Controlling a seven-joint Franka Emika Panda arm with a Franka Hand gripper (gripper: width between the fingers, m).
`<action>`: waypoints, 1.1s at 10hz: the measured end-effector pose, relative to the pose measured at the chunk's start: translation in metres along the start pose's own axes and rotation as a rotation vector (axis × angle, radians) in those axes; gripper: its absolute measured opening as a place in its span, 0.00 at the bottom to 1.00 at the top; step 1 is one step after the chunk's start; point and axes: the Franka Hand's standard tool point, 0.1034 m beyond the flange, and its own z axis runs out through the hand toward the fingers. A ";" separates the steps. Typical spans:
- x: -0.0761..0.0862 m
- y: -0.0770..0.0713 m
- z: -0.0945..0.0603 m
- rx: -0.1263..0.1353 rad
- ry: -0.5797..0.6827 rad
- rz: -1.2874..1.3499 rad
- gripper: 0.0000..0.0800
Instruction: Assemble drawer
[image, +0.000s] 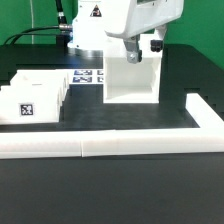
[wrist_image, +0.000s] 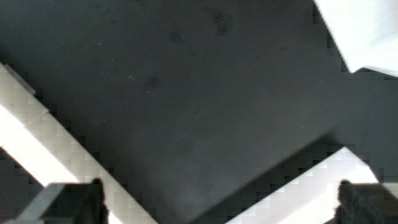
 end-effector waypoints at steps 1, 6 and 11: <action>0.000 0.000 0.000 0.000 0.000 0.000 0.81; 0.000 0.000 0.000 0.000 0.000 0.000 0.81; -0.011 -0.040 -0.033 -0.023 -0.004 0.253 0.81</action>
Offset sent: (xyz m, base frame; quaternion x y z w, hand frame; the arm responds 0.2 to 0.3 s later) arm 0.0000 0.0000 0.0000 0.0000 0.0000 0.0000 1.0000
